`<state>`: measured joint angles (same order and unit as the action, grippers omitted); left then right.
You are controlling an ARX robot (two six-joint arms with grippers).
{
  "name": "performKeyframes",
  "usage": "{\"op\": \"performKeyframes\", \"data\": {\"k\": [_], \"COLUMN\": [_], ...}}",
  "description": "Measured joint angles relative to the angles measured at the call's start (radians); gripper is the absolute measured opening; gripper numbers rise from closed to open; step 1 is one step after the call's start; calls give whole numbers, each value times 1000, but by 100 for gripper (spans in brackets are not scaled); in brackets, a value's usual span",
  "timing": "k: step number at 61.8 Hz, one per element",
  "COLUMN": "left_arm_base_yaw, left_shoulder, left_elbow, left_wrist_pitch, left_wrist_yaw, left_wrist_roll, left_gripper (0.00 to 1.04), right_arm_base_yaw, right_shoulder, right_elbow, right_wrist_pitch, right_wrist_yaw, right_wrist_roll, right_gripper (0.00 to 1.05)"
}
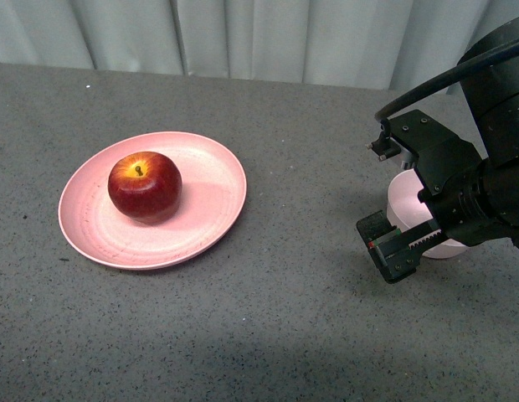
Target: Move apple from plate to bowl
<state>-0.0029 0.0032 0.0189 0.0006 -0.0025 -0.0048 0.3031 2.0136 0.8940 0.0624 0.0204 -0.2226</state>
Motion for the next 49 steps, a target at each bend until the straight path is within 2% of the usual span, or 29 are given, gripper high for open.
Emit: {"op": "performKeyframes", "data": {"k": [13, 21, 35, 49], "left_arm_base_yaw": [0, 0, 0, 0], "left_shoulder": [0, 0, 0, 0], "left_elbow": [0, 0, 0, 0], "left_wrist_pitch": [0, 0, 0, 0], "left_wrist_yaw": [0, 0, 0, 0], "left_wrist_roll": [0, 0, 0, 0], "left_gripper": [98, 98, 98, 98], "right_arm_base_yaw": [1, 2, 0, -8], "right_shoulder": [19, 22, 23, 18], "right_elbow": [10, 12, 14, 24], "right_wrist_pitch": [-10, -21, -23, -32], "right_wrist_yaw": [0, 3, 13, 15], "right_wrist_roll": [0, 0, -8, -27], "right_gripper": [64, 35, 2, 1]}}
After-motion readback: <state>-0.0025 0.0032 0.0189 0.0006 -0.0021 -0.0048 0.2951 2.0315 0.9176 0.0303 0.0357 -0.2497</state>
